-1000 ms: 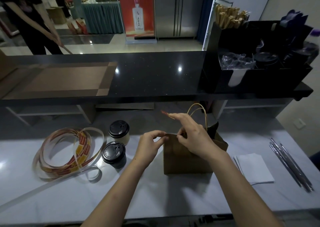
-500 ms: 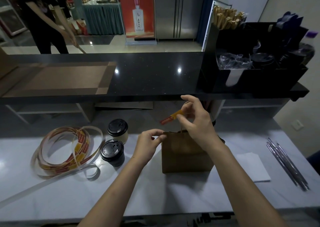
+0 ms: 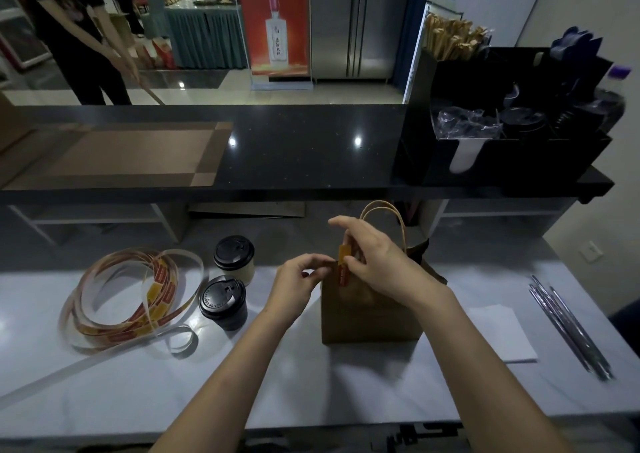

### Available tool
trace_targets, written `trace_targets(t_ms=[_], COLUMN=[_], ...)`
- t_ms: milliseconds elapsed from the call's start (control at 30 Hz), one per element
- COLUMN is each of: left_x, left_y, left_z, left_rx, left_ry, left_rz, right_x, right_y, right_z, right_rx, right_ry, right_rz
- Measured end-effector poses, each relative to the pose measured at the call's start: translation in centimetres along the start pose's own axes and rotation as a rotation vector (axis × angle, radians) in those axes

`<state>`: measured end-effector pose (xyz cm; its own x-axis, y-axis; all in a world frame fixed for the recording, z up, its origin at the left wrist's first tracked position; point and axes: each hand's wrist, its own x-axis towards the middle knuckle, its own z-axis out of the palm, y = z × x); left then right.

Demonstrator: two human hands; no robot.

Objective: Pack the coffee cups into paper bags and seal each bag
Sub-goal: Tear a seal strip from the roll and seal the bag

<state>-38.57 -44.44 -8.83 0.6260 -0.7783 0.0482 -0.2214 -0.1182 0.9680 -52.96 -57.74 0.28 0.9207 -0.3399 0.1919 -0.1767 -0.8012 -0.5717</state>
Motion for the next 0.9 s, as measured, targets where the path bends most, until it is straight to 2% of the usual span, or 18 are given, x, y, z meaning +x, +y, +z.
trace_targets(t_ms=[900], left_x=[-0.2], left_y=[-0.3], left_z=[0.2], left_rx=[0.042], left_ry=[0.009], left_rz=[0.009], right_x=[0.2], right_y=[1.4], right_z=[2.0], right_rx=[-0.086], right_ry=[0.07], right_rz=[-0.058])
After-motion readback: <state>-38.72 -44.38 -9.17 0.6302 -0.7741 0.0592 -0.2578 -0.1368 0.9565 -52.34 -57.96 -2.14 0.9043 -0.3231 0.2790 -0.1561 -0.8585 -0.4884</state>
